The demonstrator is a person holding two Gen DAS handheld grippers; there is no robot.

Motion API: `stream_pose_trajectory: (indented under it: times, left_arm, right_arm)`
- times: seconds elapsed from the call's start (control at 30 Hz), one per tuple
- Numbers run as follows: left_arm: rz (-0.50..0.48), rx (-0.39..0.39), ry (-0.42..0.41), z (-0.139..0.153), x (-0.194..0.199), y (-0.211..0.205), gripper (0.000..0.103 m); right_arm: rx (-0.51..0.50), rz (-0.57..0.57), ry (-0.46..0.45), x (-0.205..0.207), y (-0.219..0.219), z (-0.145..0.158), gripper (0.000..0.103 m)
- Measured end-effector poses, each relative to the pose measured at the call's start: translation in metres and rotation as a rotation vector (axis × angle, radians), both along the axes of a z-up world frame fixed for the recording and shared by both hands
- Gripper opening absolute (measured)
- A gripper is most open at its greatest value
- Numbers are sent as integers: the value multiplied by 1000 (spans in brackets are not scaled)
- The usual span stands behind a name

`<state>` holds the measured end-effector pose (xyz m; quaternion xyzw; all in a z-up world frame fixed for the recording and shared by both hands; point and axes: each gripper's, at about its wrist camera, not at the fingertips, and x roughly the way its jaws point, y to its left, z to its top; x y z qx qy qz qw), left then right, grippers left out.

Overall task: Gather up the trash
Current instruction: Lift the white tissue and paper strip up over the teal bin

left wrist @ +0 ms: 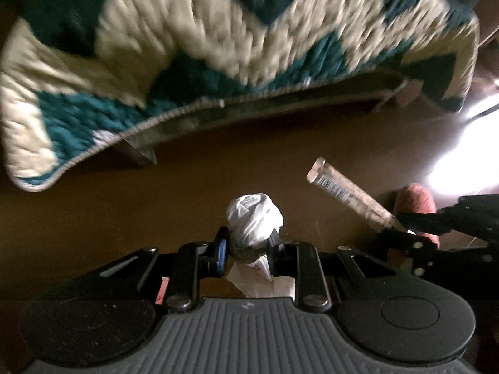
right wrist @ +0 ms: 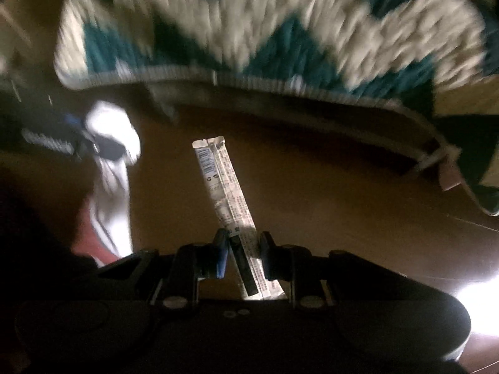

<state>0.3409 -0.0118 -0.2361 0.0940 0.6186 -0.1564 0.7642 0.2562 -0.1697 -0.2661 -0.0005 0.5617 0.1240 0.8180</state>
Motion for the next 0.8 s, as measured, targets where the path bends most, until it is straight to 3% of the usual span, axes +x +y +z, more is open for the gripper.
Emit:
stream_pose_trajectory:
  times: [0.13,0.53,0.8]
  left_arm:
    - [34,-8,-105,63,-14,-3,23]
    - [68,-49,-455,232,-38,-19,24]
    - [99,-87,-627,320,-24,-22,24]
  right_arm:
    - [56,-24,-110,-16,-14,68,20]
    - [124,-56,-419,-34,-38,225,20]
    - [124,-87,-565,-3,-39,299,20]
